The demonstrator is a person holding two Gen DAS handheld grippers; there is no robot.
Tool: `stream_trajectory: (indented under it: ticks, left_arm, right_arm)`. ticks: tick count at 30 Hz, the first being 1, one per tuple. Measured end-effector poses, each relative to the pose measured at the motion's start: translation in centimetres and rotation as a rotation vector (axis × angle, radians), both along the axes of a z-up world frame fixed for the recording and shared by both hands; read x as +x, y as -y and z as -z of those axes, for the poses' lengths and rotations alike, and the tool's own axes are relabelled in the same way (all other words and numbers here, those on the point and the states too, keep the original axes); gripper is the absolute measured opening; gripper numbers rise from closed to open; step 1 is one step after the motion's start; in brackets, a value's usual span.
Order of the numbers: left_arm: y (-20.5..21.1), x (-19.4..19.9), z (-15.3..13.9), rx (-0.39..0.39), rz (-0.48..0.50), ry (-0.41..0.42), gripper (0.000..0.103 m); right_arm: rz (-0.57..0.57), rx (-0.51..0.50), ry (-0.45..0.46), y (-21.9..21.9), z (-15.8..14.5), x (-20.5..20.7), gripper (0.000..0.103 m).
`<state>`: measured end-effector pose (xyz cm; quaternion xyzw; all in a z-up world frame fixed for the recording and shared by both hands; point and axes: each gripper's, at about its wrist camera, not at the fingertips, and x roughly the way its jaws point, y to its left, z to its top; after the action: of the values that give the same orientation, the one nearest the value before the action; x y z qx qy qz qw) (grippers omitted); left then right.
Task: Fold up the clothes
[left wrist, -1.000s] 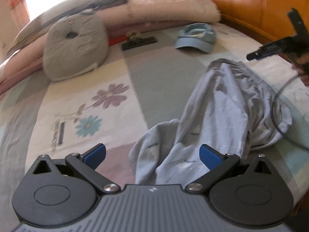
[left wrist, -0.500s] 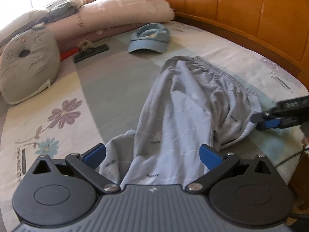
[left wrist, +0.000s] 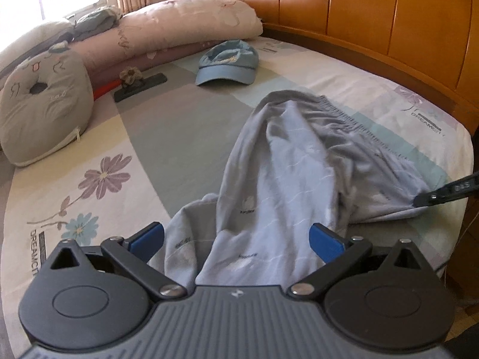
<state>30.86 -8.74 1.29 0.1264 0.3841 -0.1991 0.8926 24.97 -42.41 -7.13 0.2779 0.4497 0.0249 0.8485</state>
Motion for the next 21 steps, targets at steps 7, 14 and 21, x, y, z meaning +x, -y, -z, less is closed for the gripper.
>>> stream_trajectory:
  ticks: [7, 14, 21]
  left_arm:
    - [-2.0, 0.0, 0.8, -0.02, -0.055, -0.051, 0.102]
    - [-3.8, -1.5, 1.0, -0.014, -0.047, -0.088, 0.102]
    - [-4.9, -3.9, 1.0, -0.038, 0.061, -0.167, 0.102]
  right_arm:
    - [-0.021, -0.099, 0.029, -0.4, -2.9, 0.4, 0.031]
    - [-0.108, -0.132, 0.142, -2.8, -5.7, 2.8, 0.063]
    - [-0.262, -0.088, 0.179, -6.7, -6.0, 4.9, 0.074]
